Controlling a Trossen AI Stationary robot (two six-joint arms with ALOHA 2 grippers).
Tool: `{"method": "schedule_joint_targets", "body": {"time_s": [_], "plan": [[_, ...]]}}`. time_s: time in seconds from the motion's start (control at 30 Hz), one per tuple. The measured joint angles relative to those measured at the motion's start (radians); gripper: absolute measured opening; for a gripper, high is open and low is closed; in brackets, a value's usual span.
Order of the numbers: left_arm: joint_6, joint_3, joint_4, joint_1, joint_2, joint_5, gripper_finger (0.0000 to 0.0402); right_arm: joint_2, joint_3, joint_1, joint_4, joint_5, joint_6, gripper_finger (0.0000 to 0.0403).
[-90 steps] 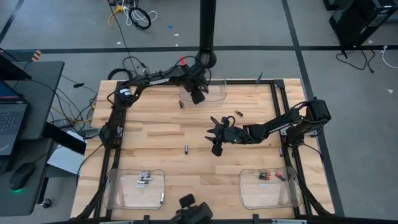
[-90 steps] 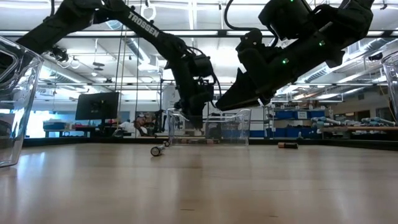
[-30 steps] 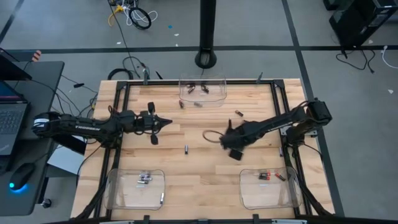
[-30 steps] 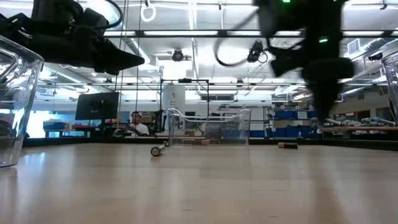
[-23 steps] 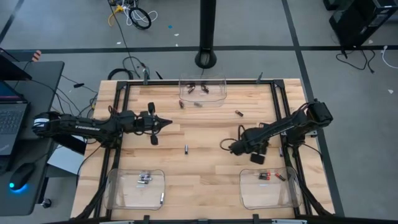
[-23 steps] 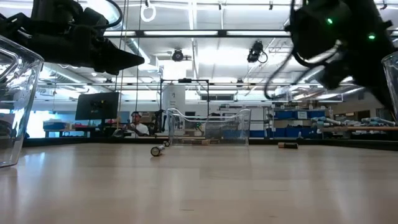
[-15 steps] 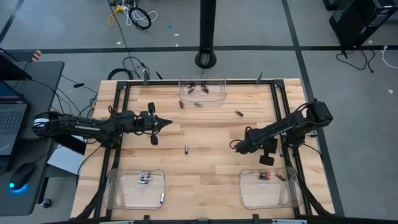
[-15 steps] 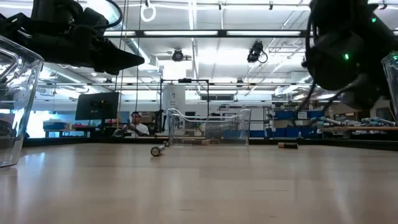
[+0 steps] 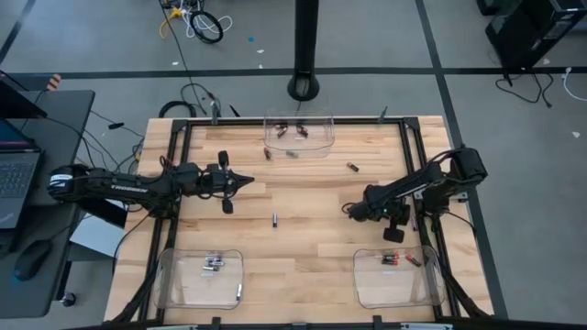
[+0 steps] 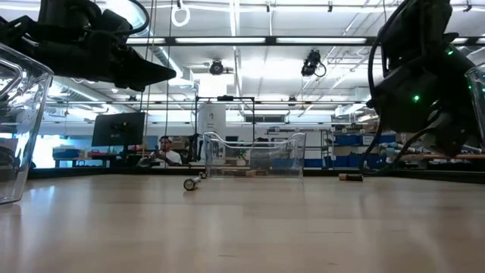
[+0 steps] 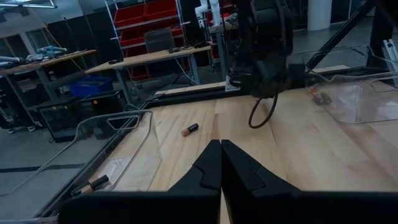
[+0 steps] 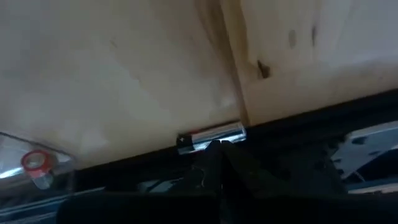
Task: Sort batteries
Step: Put the silver battery into the bottom left transparent bin
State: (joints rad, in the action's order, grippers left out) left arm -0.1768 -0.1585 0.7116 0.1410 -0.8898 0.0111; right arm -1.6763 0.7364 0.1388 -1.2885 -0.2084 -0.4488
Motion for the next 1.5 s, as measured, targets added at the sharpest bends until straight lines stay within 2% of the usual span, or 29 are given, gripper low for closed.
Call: {"method": "schedule_joint_targets", "body": {"time_s": [0.23, 0.47, 0.63, 0.9, 1.13, 1.5], "plan": [[-0.001, 0.000, 0.000, 0.000, 0.000, 0.003, 0.0008, -0.074, -0.001, -0.040, 0.008, -0.048, 0.040, 0.0008], [-0.002, 0.000, 0.000, 0.000, 0.000, 0.003, 0.0008, -0.215, 0.000, -0.091, 0.005, -0.044, 0.157, 0.0009], [-0.002, 0.000, 0.000, 0.000, 0.000, 0.003, 0.0008, -0.265, -0.001, -0.095, -0.027, -0.017, 0.192, 0.0009], [-0.002, 0.000, -0.001, 0.000, 0.000, 0.003, 0.0008, -0.269, -0.015, -0.095, -0.029, -0.018, 0.198, 0.0009], [-0.002, 0.000, -0.011, 0.000, 0.000, 0.003, 0.0008, -0.265, -0.065, -0.103, 0.009, -0.076, 0.220, 0.0009], [-0.002, 0.000, -0.007, 0.000, 0.000, 0.003, 0.0008, -0.261, 0.042, -0.102, 0.012, 0.005, 0.243, 0.0009]]}}
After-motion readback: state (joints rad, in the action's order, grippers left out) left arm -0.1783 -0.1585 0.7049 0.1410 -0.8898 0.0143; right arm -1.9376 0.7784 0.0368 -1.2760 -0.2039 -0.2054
